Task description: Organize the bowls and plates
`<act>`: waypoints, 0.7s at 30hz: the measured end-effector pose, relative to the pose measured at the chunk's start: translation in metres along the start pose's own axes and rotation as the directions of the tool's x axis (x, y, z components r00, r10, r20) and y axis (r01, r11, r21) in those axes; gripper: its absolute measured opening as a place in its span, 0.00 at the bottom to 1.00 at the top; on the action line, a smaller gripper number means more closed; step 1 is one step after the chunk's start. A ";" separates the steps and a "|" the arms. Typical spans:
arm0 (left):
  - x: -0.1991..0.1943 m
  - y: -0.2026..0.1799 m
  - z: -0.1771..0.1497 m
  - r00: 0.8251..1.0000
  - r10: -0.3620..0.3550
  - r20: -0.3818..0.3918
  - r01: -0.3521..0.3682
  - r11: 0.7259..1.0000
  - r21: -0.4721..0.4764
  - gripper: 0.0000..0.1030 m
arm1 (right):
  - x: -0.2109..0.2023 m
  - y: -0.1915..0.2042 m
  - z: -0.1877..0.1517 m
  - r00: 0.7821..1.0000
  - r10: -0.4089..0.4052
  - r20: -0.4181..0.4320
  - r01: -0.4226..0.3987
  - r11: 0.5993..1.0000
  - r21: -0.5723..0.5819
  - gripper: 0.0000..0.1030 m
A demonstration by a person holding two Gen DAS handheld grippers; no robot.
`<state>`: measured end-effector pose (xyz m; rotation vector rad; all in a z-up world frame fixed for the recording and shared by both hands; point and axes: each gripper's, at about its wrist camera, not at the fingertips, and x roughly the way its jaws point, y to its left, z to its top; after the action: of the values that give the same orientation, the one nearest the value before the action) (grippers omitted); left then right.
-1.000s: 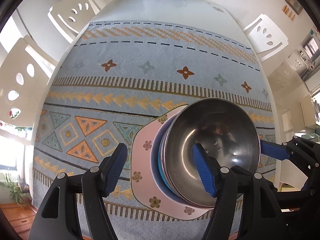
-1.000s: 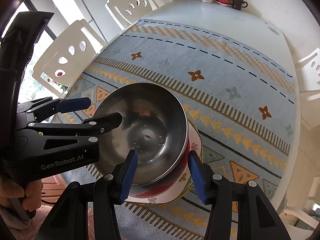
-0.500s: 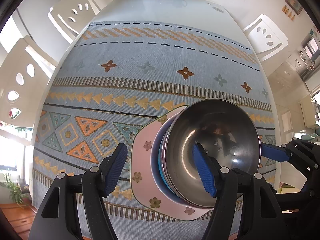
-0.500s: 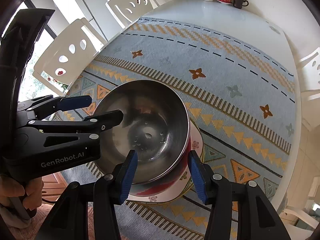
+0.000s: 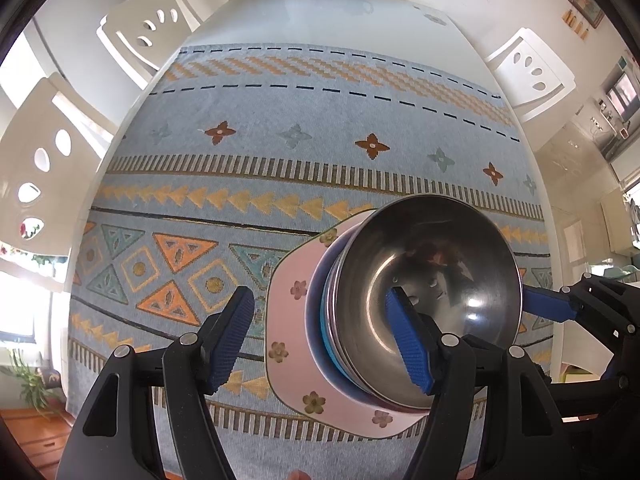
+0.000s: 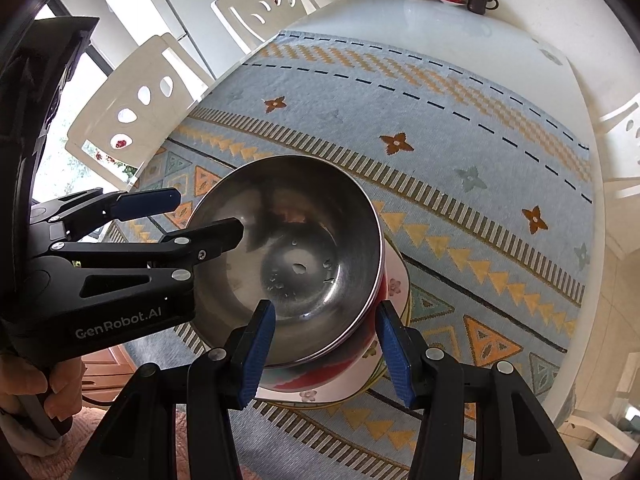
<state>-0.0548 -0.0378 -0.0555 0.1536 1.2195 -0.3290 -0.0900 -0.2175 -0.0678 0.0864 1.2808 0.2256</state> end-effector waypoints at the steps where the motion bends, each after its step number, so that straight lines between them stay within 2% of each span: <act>1: 0.000 0.000 0.000 1.000 0.000 0.002 0.000 1.000 0.001 0.68 | 0.001 0.000 0.000 1.000 0.003 -0.004 -0.003 1.000 0.001 0.49; 4: -0.002 -0.002 0.000 1.000 0.000 0.008 0.000 1.000 0.011 0.70 | 0.001 0.000 -0.001 1.000 0.016 -0.007 -0.016 1.000 0.003 0.49; 21: -0.001 -0.001 0.003 1.000 -0.004 0.007 0.004 1.000 0.020 0.71 | 0.002 -0.001 0.000 1.000 0.020 -0.012 -0.020 1.000 0.008 0.49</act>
<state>-0.0532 -0.0397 -0.0535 0.1669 1.2100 -0.3454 -0.0896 -0.2181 -0.0699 0.1048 1.2935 0.2381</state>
